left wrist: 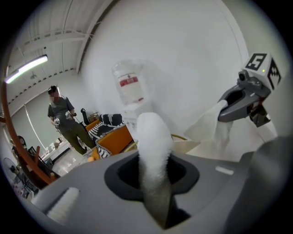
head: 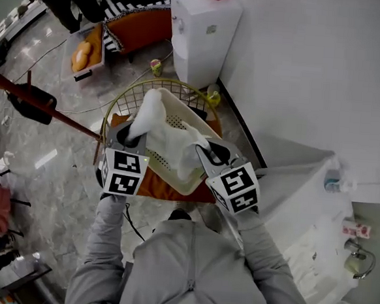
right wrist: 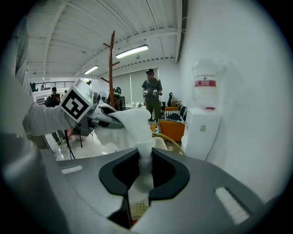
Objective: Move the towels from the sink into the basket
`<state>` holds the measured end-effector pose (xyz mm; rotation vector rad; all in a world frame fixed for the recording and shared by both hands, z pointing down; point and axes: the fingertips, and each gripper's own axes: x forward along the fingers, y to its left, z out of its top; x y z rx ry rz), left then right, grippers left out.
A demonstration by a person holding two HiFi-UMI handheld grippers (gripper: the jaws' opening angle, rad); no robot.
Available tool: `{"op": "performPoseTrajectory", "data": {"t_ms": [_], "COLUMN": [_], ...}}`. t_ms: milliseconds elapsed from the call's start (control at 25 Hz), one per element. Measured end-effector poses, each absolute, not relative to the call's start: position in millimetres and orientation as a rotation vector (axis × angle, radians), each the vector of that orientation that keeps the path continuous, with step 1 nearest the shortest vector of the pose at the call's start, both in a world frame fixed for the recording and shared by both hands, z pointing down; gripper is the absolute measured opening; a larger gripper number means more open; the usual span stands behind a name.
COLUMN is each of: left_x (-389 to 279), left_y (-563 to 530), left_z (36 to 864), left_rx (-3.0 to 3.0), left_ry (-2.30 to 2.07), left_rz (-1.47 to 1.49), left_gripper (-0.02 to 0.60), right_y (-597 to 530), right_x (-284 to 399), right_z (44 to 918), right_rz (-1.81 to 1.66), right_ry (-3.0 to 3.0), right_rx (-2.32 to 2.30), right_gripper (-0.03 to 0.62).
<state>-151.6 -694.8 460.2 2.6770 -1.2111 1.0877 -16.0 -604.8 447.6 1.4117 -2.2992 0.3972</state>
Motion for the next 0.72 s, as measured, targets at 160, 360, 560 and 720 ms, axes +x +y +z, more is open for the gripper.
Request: {"op": "performPoseTrajectory", "data": {"t_ms": [160, 360, 560, 720], "left_x": [-139.4, -126.7, -122.0, -121.6], "left_y": [-699.8, -699.8, -699.8, -700.0], "left_z": [519.0, 555.1, 564.2, 564.8], "left_rx": [2.606, 2.59, 2.591, 2.588], "left_ry": [-1.075, -0.986, -0.956, -0.957], "left_rz": [1.229, 1.304, 1.321, 1.32], "left_gripper": [0.146, 0.147, 0.171, 0.214], "right_y": [-619.6, -622.4, -622.8, -621.7], "right_x": [-22.3, -24.1, -18.9, -13.8], "right_z": [508.3, 548.7, 559.4, 565.3], "right_rz": [0.486, 0.567, 0.547, 0.549], "right_ry": [-2.204, -2.121, -2.085, -2.064], "right_rx": [1.318, 1.273, 1.282, 1.307], "right_gripper": [0.044, 0.044, 0.048, 0.052]}}
